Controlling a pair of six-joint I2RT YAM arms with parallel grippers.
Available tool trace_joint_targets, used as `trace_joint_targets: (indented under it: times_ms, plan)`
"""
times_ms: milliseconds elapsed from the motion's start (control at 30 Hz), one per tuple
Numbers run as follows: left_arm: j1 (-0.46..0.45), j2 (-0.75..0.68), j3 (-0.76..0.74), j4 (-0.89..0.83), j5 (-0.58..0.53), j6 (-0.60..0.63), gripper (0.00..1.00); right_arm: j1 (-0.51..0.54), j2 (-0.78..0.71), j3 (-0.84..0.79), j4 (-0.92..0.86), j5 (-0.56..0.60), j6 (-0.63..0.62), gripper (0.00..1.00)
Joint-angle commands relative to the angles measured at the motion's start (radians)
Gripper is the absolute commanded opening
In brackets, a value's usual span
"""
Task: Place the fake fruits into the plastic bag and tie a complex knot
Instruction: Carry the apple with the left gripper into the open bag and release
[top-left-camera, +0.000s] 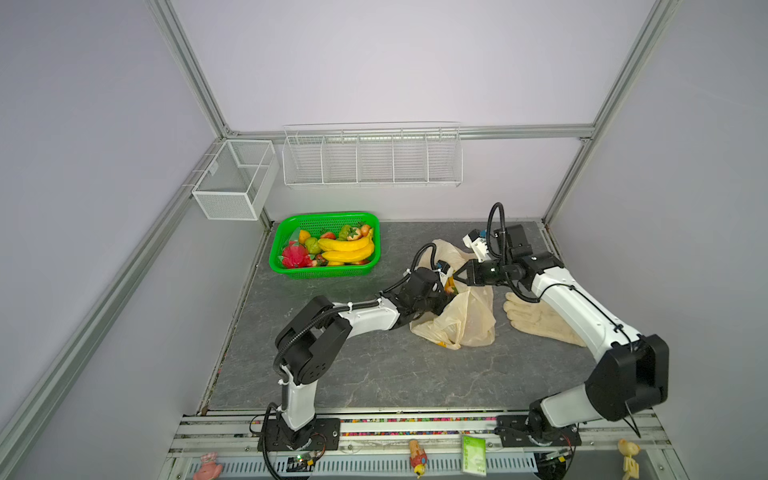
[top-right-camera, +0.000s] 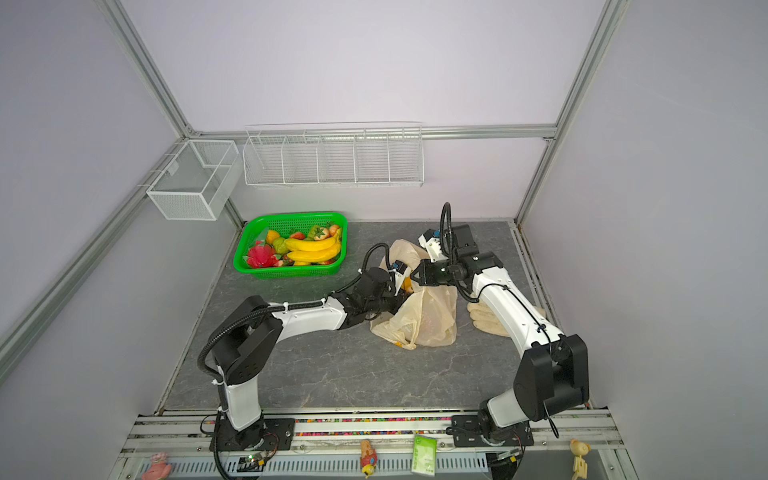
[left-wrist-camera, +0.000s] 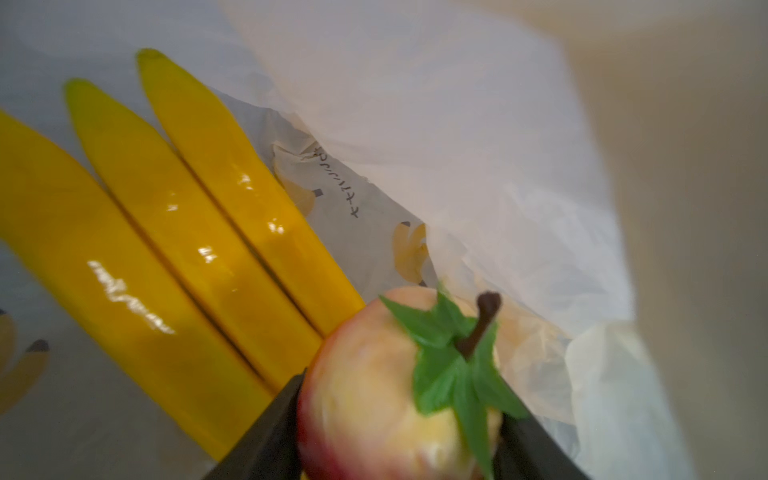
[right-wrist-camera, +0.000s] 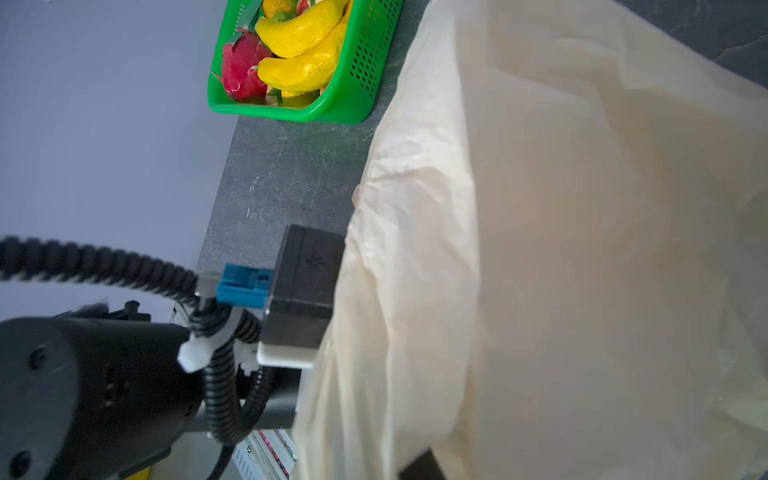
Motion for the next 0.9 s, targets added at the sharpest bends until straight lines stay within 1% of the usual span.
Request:
trace_joint_targets:
  times_ms: [0,200,367,467,700,867]
  plan:
    - [0.005,0.010,-0.030,0.092,0.028,-0.044,0.69,-0.003,-0.003,0.014,-0.002,0.012,-0.002,0.06]
    - [0.007,-0.010,-0.039,0.064,0.061,-0.009,0.77,-0.005,-0.012,0.011,-0.018,0.044,-0.017,0.06]
    - [0.008,-0.008,-0.050,0.073,0.115,-0.022,0.82,-0.005,-0.017,0.011,-0.031,0.062,-0.027,0.07]
    - [0.007,-0.022,-0.070,0.083,0.124,-0.026,0.85,-0.008,-0.021,0.010,-0.037,0.076,-0.034,0.06]
    - [0.044,-0.135,-0.123,0.028,0.135,0.026,0.92,-0.012,-0.034,0.008,-0.052,0.100,-0.047,0.06]
    - [0.079,-0.222,-0.131,-0.059,0.104,0.071,0.91,-0.011,-0.038,0.001,-0.047,0.094,-0.051,0.06]
